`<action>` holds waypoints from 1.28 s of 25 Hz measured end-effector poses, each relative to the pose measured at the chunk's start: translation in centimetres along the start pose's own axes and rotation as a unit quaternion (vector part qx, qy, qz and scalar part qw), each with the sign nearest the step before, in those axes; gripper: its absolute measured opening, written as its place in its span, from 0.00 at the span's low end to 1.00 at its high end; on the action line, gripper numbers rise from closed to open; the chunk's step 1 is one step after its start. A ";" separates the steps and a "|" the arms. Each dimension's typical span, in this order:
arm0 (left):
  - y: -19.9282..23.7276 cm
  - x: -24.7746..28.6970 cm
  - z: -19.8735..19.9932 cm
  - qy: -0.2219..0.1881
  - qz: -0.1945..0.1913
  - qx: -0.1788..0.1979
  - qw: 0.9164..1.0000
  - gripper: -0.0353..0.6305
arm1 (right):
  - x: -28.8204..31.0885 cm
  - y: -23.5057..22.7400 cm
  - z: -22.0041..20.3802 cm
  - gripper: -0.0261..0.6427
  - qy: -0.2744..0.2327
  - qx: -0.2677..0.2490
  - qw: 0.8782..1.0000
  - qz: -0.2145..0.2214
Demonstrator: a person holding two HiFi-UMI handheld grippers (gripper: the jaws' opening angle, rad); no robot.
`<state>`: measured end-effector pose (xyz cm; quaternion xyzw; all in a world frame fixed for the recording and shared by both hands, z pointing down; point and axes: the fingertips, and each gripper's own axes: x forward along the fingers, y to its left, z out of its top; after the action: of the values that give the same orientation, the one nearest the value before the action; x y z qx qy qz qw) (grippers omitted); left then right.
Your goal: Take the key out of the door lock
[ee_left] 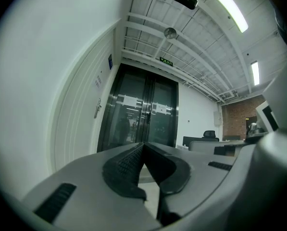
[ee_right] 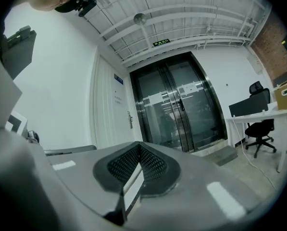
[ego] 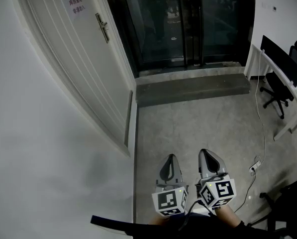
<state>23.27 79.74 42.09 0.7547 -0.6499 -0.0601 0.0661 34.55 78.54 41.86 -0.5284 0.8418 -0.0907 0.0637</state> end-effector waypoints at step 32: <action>11.9 31.9 1.3 0.014 -0.025 -0.029 0.999 0.05 | 33.5 -7.2 1.4 0.04 0.008 -0.017 1.000 -0.022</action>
<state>16.16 46.37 42.82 0.7695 -0.6277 -0.0701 0.0950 26.66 45.21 41.72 -0.5467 0.8320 -0.0821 0.0459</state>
